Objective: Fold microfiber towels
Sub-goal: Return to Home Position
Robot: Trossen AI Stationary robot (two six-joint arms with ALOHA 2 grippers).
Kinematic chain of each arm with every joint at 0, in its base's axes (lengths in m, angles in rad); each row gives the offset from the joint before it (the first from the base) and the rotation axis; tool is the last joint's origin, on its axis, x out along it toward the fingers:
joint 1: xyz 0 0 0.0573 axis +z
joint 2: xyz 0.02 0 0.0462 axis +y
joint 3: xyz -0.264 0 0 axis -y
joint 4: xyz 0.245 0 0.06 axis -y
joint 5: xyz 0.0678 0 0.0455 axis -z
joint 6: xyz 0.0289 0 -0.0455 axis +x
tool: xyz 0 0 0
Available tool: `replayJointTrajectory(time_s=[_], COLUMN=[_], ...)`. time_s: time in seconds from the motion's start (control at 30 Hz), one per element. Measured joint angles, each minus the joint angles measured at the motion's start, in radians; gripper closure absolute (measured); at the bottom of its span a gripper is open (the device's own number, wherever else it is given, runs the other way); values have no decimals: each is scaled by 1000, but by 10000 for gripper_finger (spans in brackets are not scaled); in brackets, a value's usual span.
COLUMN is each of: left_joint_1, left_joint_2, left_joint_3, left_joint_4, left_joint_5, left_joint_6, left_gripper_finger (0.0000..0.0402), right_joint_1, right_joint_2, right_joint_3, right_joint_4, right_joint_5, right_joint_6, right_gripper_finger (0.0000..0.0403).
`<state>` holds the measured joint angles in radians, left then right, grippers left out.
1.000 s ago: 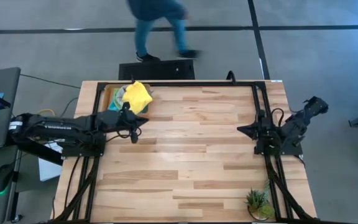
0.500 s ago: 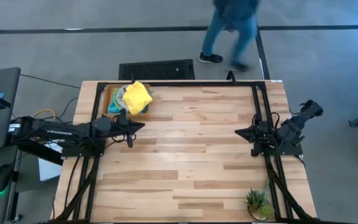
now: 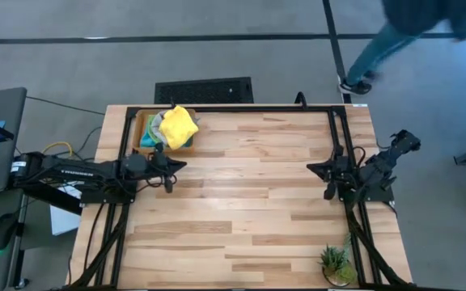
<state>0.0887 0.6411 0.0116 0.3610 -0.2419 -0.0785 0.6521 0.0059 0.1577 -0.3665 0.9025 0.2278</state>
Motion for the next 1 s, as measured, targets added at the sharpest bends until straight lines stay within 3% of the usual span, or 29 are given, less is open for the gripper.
replayJointTrajectory(time_s=[0.27, 0.7, 1.0], left_joint_1=[0, 0, 0], left_joint_2=[1, 9, -260], left_joint_3=[0, 2, -1], left_joint_4=[-291, -300, -295], left_joint_5=[-33, -31, -29], left_joint_6=[21, 13, 9], left_gripper_finger=[401, 401, 402], right_joint_1=[0, 0, 0], right_joint_2=[0, 0, 0], right_joint_3=[0, 1, 1], right_joint_4=[-73, -114, -128], right_joint_5=[-9, -15, -14], right_joint_6=[-1, 0, 0], right_gripper_finger=[366, 374, 371])
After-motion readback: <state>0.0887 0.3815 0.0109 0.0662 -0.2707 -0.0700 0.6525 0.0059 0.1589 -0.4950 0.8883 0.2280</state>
